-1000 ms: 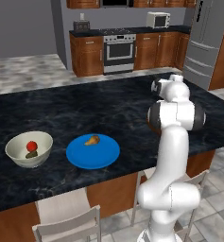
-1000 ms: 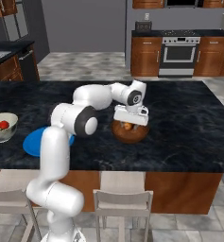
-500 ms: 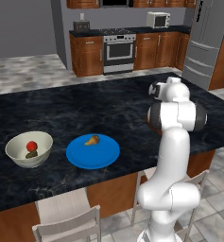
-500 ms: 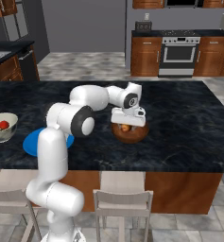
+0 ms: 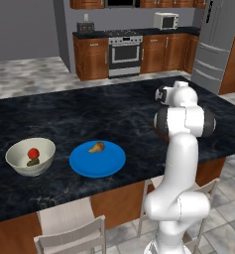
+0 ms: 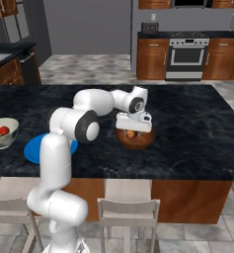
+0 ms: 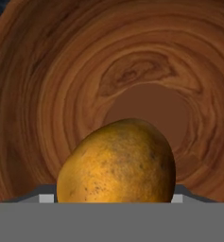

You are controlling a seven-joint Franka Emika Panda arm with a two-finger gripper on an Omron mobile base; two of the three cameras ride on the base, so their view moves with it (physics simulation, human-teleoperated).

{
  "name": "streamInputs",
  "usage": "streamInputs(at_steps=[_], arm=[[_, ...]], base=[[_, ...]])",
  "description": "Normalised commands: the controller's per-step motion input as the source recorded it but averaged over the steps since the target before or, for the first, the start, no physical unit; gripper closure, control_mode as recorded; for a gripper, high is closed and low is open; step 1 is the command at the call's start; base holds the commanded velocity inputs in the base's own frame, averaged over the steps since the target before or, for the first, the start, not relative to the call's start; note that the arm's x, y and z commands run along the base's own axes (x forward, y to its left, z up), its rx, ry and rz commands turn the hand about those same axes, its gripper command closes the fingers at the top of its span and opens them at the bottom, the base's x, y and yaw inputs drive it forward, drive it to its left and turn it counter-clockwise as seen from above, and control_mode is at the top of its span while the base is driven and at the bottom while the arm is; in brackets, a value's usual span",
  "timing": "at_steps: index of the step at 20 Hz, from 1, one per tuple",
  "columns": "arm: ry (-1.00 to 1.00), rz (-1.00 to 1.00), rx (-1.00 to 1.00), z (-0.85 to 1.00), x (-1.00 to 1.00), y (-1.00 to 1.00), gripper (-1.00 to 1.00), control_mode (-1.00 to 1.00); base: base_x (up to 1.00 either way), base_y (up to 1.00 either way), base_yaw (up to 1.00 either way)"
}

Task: Take the fruits from the plate on the dining counter and place two fruits in each bowl.

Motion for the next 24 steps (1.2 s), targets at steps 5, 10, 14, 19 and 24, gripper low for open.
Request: streamInputs(at_steps=[5, 10, 14, 19, 24], arm=[[0.01, 0.0, 0.0, -0.18, -0.05, -0.03, 1.0, -1.0], [0.0, 0.0, 0.0, -0.01, 0.0, 0.0, 1.0, -1.0], [0.0, 0.0, 0.0, 0.02, 0.01, 0.0, -1.0, -1.0], [0.0, 0.0, 0.0, 0.02, 0.02, 0.0, -1.0, -1.0], [0.0, 0.03, 0.0, 0.14, 0.03, 0.0, -1.0, -1.0]], base=[[0.0, 0.0, 0.0], [0.0, 0.0, 0.0], [0.0, 0.0, 0.0], [0.0, 0.0, 0.0], [0.0, 0.0, 0.0]])
